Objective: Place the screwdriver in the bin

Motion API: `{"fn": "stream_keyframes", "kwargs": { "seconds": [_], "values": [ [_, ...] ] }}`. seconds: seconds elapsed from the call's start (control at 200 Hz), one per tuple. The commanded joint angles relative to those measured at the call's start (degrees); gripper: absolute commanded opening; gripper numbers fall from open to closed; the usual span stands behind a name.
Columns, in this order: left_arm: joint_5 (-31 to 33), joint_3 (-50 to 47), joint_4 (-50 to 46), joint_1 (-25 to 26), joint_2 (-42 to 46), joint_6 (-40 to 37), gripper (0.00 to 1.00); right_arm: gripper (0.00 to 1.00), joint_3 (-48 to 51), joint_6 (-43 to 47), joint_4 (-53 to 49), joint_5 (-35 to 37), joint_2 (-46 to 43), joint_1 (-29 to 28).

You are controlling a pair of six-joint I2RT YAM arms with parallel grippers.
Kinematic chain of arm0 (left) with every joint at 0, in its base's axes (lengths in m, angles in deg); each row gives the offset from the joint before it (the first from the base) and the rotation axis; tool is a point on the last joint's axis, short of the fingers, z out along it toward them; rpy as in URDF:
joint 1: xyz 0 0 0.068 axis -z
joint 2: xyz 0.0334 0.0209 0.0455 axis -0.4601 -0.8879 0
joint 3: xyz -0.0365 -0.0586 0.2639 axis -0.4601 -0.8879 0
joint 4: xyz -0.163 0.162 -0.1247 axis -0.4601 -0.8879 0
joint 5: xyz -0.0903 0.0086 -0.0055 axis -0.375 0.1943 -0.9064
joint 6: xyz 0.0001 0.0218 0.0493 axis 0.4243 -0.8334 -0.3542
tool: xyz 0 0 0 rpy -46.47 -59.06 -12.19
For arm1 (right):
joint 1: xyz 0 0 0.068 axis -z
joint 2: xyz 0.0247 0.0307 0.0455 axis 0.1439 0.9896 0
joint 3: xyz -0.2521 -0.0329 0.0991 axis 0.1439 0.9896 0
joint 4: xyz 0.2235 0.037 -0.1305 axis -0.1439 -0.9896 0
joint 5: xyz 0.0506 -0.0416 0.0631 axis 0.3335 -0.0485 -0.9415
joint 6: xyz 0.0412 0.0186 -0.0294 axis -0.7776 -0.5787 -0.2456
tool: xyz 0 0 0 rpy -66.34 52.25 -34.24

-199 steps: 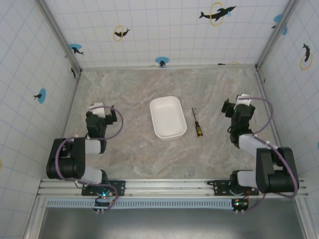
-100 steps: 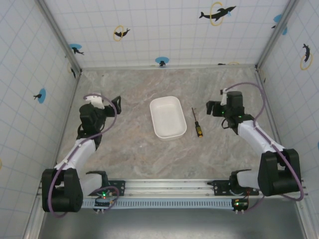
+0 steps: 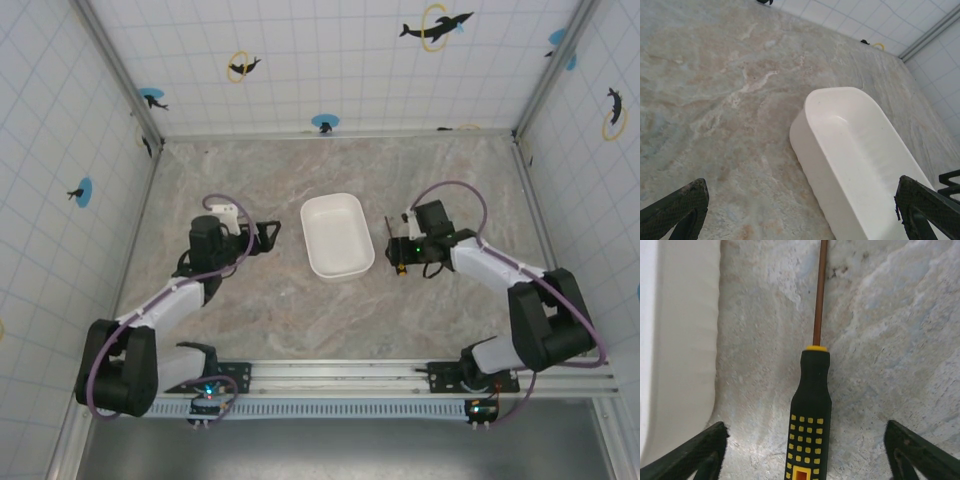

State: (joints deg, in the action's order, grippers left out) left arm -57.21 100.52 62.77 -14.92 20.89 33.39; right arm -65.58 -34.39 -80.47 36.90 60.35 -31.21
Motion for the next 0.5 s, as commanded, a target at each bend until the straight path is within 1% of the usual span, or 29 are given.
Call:
{"fn": "stream_keyframes", "kwargs": {
  "seconds": [0.0, 0.285, 0.495],
  "values": [
    [-1.73, -1.34, 2.82, 0.62, -0.67, 3.99, 0.98, 0.77, -2.20, -0.10, -2.05, -0.11, 1.57, -0.59],
    [-1.68, -1.23, 3.38, 1.98, -2.72, 4.70, 0.98, 0.67, -3.48, -0.13, -3.70, 2.80, 4.07, -2.73],
    [-1.90, -1.33, 3.25, 2.56, -3.54, 4.43, 0.98, 0.61, -4.78, -1.00, -4.95, 3.22, 6.58, -3.15]
  ]
}}
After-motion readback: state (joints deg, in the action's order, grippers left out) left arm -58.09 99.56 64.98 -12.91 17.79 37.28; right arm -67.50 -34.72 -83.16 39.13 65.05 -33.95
